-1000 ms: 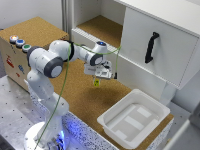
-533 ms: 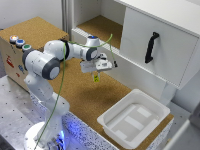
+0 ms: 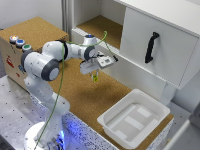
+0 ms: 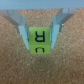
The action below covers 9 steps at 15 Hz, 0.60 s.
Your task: Take the yellow block and turn it left
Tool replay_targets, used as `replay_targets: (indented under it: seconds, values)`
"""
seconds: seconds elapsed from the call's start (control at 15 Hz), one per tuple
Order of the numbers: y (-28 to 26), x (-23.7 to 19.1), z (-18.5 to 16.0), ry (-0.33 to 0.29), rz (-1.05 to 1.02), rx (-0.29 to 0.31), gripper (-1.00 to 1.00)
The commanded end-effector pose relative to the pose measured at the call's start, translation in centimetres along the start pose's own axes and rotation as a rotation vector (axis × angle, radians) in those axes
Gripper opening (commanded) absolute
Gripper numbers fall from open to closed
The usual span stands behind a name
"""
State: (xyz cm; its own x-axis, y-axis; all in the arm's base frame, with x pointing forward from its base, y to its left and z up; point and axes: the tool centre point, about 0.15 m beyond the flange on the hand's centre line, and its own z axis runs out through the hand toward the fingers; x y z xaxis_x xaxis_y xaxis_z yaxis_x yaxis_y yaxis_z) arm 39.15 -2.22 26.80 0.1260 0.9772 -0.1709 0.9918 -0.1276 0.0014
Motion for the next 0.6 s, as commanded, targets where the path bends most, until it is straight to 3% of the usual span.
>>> replay_targets:
  seconds: [0.0, 0.53]
  values:
    - [0.1, -0.5, 2.4, 0.180, -0.091, -0.008, -1.00]
    - [1.9, 3.1, 4.4, 0.145, -0.191, -0.101, -1.00]
